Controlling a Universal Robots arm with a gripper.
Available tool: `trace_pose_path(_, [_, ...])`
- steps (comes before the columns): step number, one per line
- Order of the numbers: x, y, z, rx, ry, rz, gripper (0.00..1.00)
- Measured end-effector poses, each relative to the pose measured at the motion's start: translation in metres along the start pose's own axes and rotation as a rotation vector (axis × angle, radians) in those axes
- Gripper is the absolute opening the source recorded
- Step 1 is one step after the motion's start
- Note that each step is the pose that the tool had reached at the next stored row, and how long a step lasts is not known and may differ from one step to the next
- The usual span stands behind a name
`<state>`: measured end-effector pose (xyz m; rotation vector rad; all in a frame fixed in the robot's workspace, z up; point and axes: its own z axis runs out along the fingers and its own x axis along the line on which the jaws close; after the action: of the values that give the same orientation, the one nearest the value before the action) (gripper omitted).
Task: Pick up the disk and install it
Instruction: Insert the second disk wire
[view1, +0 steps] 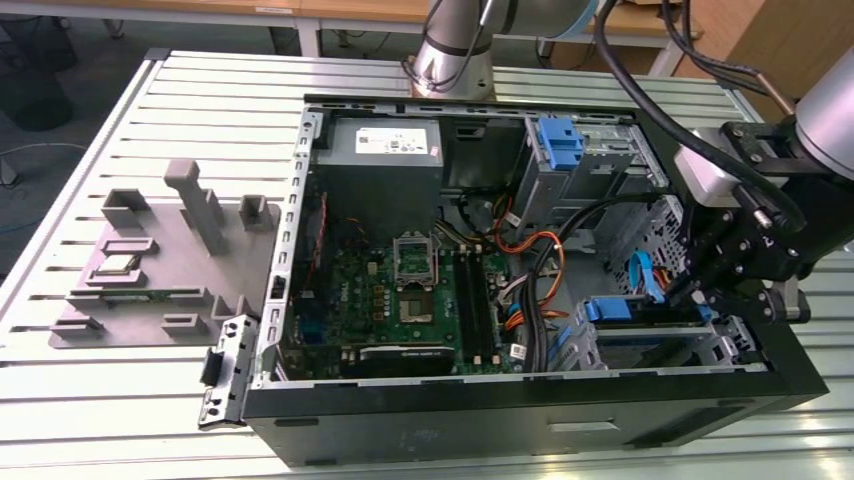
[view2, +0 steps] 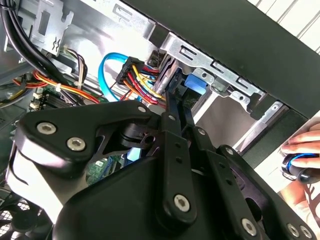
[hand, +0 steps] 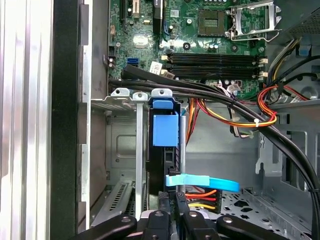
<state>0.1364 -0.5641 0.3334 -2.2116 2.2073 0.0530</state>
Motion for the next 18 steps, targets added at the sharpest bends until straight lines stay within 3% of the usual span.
trace_pose_path(18, [0.0000,0.0000,-0.0008,0.0008,-0.0015,0.018,0.17])
